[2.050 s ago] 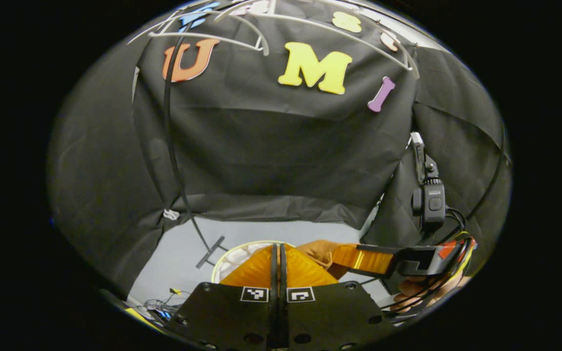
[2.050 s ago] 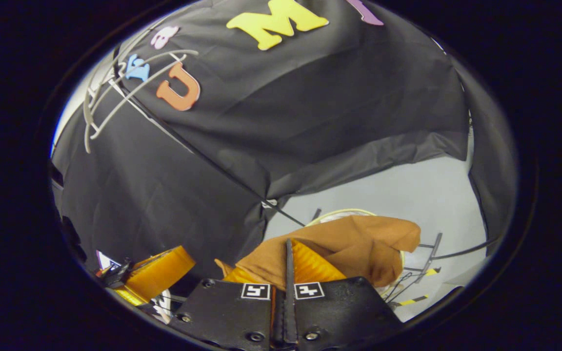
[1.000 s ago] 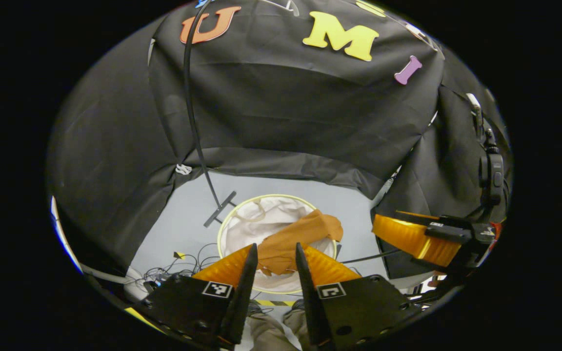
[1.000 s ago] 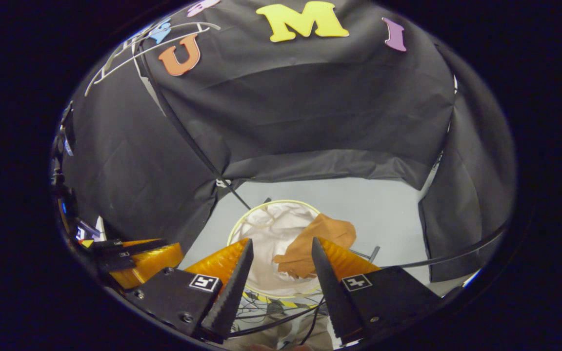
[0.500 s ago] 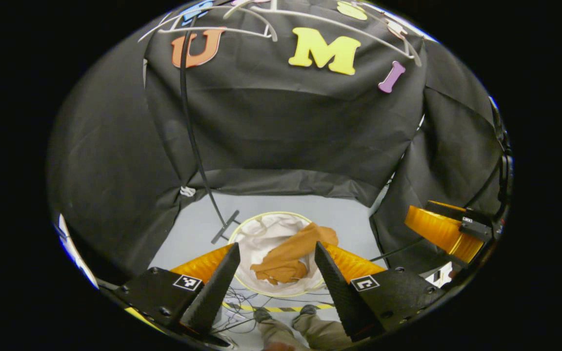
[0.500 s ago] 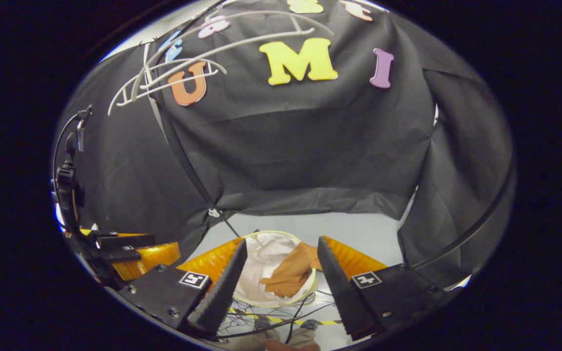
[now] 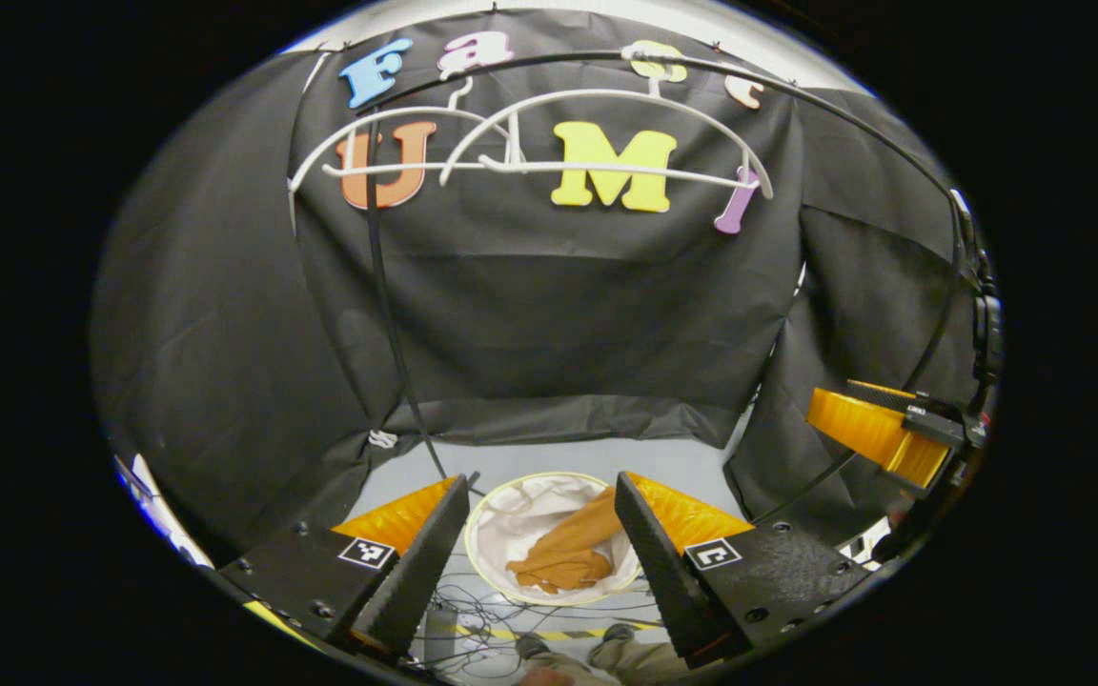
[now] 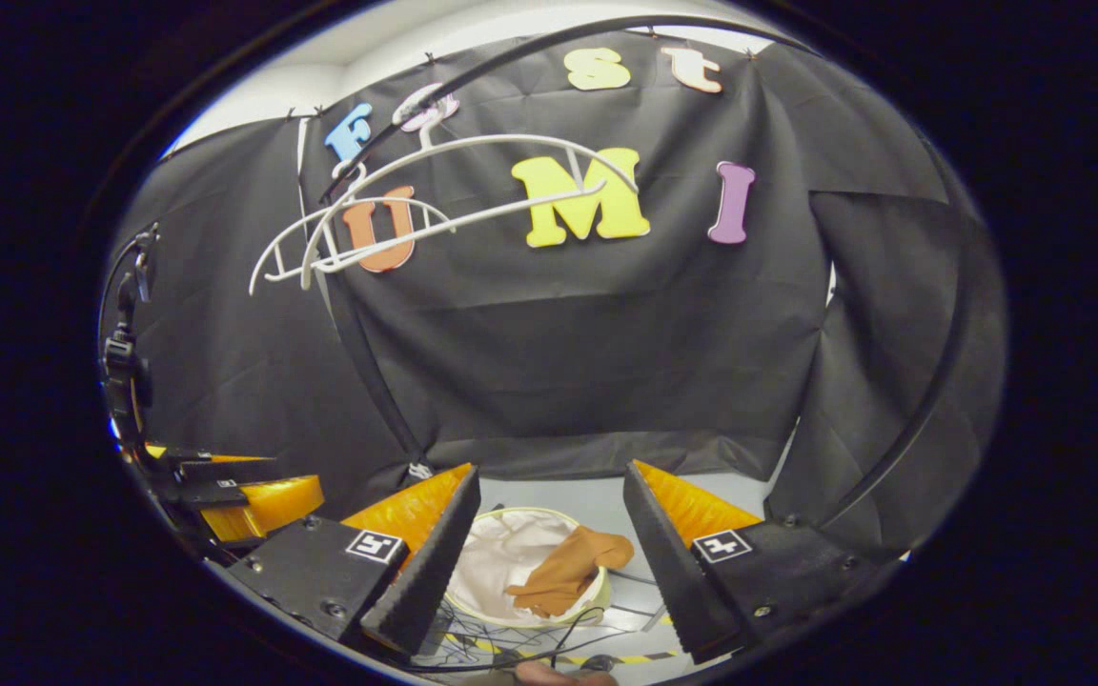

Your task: Grasp the clothes on the hanger with both hands and then place them into the laundry hamper below.

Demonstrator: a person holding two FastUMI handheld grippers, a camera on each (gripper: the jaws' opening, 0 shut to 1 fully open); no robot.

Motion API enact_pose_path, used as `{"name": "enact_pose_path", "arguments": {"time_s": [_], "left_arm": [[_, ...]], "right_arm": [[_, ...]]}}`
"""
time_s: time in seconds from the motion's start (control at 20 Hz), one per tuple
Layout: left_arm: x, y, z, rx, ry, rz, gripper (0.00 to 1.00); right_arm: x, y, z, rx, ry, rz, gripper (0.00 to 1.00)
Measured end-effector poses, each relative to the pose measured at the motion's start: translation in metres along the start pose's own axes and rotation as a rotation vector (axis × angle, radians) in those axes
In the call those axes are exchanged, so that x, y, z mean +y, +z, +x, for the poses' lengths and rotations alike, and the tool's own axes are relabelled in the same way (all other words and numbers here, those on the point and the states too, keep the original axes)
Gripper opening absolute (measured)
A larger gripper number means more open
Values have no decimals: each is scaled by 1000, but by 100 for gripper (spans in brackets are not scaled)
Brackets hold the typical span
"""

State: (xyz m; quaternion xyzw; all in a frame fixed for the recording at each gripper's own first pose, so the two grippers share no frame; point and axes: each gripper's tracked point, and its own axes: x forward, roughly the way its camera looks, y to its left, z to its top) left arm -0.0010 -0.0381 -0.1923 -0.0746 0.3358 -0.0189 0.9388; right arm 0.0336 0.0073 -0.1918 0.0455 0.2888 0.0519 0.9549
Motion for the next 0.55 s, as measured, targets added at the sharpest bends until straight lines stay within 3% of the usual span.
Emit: {"name": "enact_pose_path", "arguments": {"time_s": [0.5, 0.55], "left_arm": [[9, 71, -68, -199, 20, 26, 95], [11, 78, -75, -225, 23, 26, 87]], "right_arm": [[7, 74, -73, -217, 5, -26, 97], [4, 87, -87, -247, 7, -31, 96]]}}
